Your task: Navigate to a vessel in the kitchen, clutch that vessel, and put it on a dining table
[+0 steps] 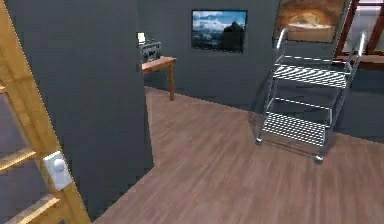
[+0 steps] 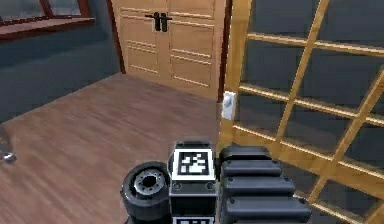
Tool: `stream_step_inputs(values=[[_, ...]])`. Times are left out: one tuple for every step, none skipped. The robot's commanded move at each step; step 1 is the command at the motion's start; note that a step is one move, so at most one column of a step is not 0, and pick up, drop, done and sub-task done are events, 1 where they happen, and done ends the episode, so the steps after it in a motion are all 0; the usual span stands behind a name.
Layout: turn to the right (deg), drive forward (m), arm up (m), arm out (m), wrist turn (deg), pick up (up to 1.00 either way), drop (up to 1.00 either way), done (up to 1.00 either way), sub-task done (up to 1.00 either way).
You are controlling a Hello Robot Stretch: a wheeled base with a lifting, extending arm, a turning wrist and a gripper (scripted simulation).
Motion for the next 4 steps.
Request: stream_step_inputs(values=[[0.0,0.55,0.00,0.00,0.0,0.00,0.00,0.00,0.00],[0.0,1.00,0.00,0.00,0.0,0.00,0.00,0.00,0.00],[6.0,0.00,0.00,0.00,0.0,0.00,0.00,0.00,0.00],[0.0,0.45,0.00,0.00,0.0,0.00,0.00,0.00,0.00]])
